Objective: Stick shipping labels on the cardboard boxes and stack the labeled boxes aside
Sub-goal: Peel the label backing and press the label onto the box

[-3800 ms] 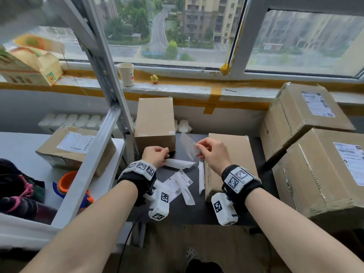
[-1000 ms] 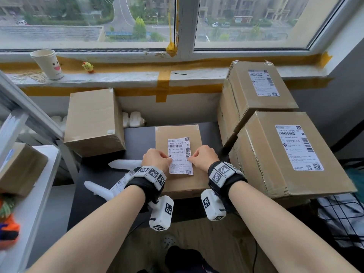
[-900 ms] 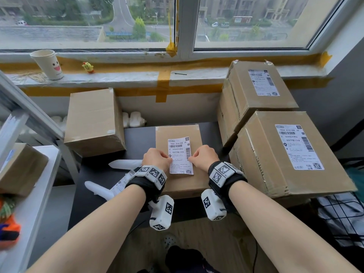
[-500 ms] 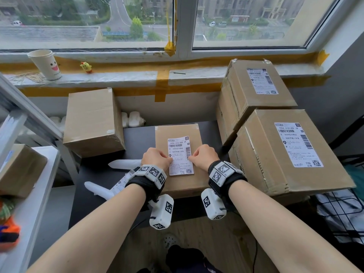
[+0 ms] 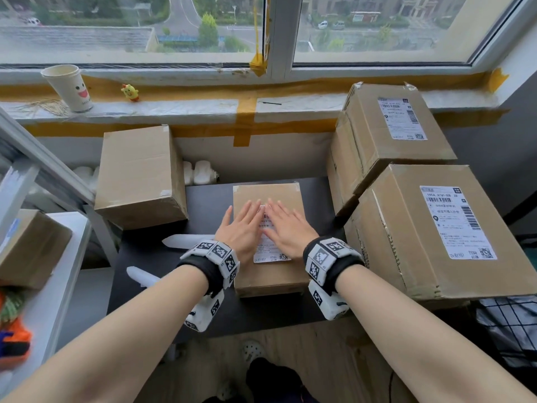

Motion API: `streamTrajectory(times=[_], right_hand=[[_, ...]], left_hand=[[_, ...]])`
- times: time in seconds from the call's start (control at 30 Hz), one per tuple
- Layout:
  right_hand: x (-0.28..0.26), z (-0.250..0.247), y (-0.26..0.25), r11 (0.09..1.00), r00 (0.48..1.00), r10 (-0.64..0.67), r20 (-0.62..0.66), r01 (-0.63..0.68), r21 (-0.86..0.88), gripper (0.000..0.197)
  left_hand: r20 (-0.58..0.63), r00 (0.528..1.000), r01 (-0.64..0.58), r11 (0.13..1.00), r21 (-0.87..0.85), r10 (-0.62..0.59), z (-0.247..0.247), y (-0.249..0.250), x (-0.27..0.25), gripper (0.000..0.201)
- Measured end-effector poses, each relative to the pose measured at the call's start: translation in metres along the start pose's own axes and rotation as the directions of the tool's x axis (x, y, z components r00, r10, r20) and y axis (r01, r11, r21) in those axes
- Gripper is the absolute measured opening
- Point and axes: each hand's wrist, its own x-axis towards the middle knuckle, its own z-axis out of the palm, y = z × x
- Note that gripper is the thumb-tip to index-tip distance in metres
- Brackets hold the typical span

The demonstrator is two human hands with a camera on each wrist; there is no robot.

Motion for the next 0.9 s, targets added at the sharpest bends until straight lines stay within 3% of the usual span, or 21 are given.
streamTrajectory(times=[0.1, 0.27, 0.57, 0.77, 0.9], right_hand=[[0.006, 0.005, 0.003, 0.998, 0.998, 0.001, 0.060, 0.002, -0.064, 0.063], [0.004, 0.002, 0.019, 0.996, 0.999, 0.017, 0.033, -0.014, -0.090, 0.060], [-0.004, 0.011, 0.024, 0.996, 1.000, 0.017, -0.001, -0.017, -0.082, 0.071], [-0.025, 0.023, 0.026, 0.994, 1.000, 0.024, -0.019, -0.026, -0.110, 0.079], [-0.040, 0.031, 0.029, 0.993, 0.998, 0.044, -0.048, -0.049, -0.104, 0.072]], left_hand=[[0.038, 0.999, -0.013, 0.999, 0.052, 0.011, 0.001, -0.007, 0.003, 0.055], [0.014, 1.000, -0.022, 1.000, 0.004, 0.022, 0.002, -0.016, 0.003, 0.064], [0.115, 0.991, -0.061, 0.998, -0.015, 0.062, -0.001, -0.022, 0.001, 0.118], [0.095, 0.994, -0.051, 0.999, -0.008, 0.052, -0.001, -0.021, -0.001, 0.120], [0.075, 0.997, -0.025, 1.000, -0.004, 0.026, 0.006, -0.022, -0.010, 0.111]])
